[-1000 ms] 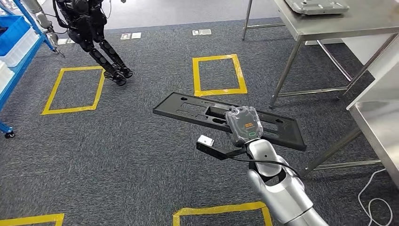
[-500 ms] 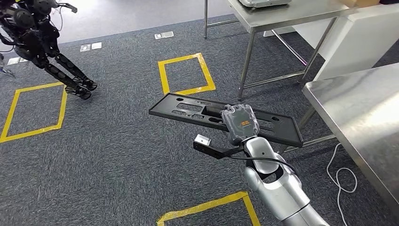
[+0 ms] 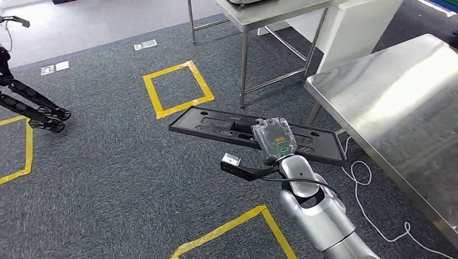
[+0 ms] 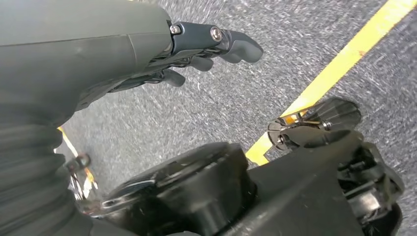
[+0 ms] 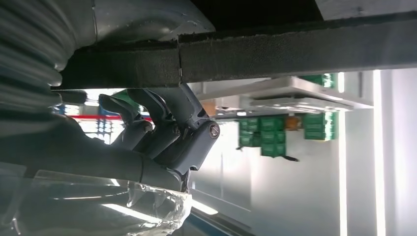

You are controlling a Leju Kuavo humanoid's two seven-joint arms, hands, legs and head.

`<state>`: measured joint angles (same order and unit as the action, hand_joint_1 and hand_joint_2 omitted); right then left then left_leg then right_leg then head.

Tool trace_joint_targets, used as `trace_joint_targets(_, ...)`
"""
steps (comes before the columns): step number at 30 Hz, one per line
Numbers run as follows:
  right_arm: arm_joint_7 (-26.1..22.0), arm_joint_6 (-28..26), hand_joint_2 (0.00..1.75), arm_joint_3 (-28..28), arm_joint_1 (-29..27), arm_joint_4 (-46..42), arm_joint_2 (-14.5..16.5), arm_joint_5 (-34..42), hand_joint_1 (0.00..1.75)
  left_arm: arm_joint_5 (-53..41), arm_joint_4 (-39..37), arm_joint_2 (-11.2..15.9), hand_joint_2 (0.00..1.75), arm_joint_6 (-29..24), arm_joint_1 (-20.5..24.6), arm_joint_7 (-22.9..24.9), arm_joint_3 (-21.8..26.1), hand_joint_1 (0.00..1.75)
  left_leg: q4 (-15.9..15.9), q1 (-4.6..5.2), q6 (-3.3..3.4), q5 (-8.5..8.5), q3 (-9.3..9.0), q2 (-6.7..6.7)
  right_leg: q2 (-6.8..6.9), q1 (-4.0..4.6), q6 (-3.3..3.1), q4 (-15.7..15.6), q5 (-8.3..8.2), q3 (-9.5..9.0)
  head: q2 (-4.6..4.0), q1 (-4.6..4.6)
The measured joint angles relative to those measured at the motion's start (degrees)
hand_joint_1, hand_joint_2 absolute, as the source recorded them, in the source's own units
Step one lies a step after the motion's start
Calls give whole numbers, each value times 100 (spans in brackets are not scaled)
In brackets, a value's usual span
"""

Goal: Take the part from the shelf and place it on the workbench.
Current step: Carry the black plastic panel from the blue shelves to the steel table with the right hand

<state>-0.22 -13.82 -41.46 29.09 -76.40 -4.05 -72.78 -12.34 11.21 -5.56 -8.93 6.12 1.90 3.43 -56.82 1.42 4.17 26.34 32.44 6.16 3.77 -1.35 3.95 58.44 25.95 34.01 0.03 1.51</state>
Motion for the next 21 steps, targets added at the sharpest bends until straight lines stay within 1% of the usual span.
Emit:
trace_joint_targets(1,-2,8,175,-5,13,3,-1,14,175,6,0,2,175,1,6,4,2,0,-18,11,-30,8,3,52,15,14,-49,-88,-19,-41,1,7)
trace_joint_targets(2,-11,15,175,-8,21,7,-4,28,175,15,1,2,175,1,12,7,5,0,-29,11,-54,9,2,104,-54,25,-90,-91,-47,-42,1,11)
trace_joint_targets(3,-26,22,175,-12,28,11,-11,41,175,26,1,2,175,2,18,4,9,0,-37,-1,-77,16,1,141,-127,2,-137,-100,-65,-29,1,11)
trace_joint_targets(4,-48,28,175,-17,39,16,-15,50,175,36,2,2,175,3,24,-3,12,0,-73,-26,-113,53,13,76,-189,-17,-170,-110,-85,-22,1,14)
trace_joint_targets(5,-68,34,175,-23,57,24,-12,59,175,41,2,2,175,4,25,-12,15,0,-192,-60,-154,153,60,-71,-253,-39,-217,-119,-107,-15,1,16)
trace_joint_targets(6,-81,40,175,-30,78,33,-1,64,175,49,2,2,175,5,23,-21,17,0,-418,-96,-196,316,153,-263,-315,-62,-259,-128,-128,-10,1,20)
trace_joint_targets(7,-87,49,175,-36,99,44,14,66,175,58,2,3,175,8,20,-31,21,0,-758,-130,-235,524,292,-463,-377,-62,-289,-128,-143,3,1,26)
trace_joint_targets(8,-87,60,175,-41,116,58,27,68,175,67,2,3,175,9,20,-39,23,0,-1150,-155,-261,726,456,-572,-437,-58,-315,-127,-156,12,1,26)
trace_joint_targets(9,-87,68,175,-46,125,73,35,69,175,74,2,3,175,10,26,-46,26,0,-1480,-175,-282,859,593,-610,-501,-53,-324,-127,-163,17,1,25)
trace_joint_targets(10,-87,74,175,-52,130,88,38,71,175,76,2,3,175,11,34,-51,27,0,-1653,-196,-297,886,657,-621,-571,-49,-326,-125,-169,20,1,25)
trace_joint_targets(11,-87,77,175,-60,134,101,38,73,175,70,2,3,175,11,44,-51,27,0,-1612,-219,-306,801,619,-627,-643,-49,-324,-122,-176,18,1,25)
trace_joint_targets(12,-87,78,175,-70,142,109,38,78,175,61,2,4,175,11,50,-48,27,0,-1358,-248,-314,624,480,-654,-723,-54,-314,-118,-183,17,1,24)
trace_joint_targets(13,-87,79,175,-82,155,114,40,84,175,52,1,5,175,10,49,-42,27,0,-969,-285,-321,419,280,-752,-805,-62,-299,-113,-192,19,0,26)
trace_joint_targets(14,-87,81,175,-93,175,117,42,91,175,44,0,7,175,10,44,-35,27,0,-606,-313,-332,273,99,-902,-880,-56,-275,-104,-207,33,0,25)
trace_joint_targets(15,-87,84,175,-103,200,121,48,97,175,41,-1,7,175,10,39,-28,28,0,-331,-330,-340,188,-29,-1031,-948,-55,-244,-95,-226,61,1,21)
trace_joint_targets(16,-86,86,175,-109,225,127,52,102,175,40,-2,7,175,10,38,-25,31,0,-189,-332,-345,169,-83,-1124,-1009,-52,-204,-95,-251,99,1,20)
trace_joint_targets(17,-86,89,175,-114,244,134,55,109,175,40,-2,8,175,10,41,-22,38,0,-160,-311,-338,181,-82,-1128,-1072,-56,-151,-109,-287,139,1,16)
trace_joint_targets(18,-85,92,175,-120,256,145,55,114,175,41,-2,8,175,10,48,-22,46,0,-139,-290,-308,164,-74,-1058,-1140,-61,-93,-137,-325,178,1,15)
trace_joint_targets(19,-86,93,175,-126,262,156,50,119,175,42,-1,8,175,10,58,-22,56,0,-114,-276,-265,130,-68,-978,-1119,-63,-54,-135,-338,220,1,16)
trace_joint_targets(20,-86,95,175,-133,271,168,47,124,175,43,-1,8,175,9,63,-23,67,0,-84,-260,-207,91,-62,-895,-997,-53,-41,-53,-291,290,1,5)
trace_joint_targets(21,-87,97,175,-141,285,181,44,129,175,45,0,8,175,9,66,-25,78,0,-55,-247,-155,57,-53,-809,-826,-33,-56,143,-180,401,1,-10)
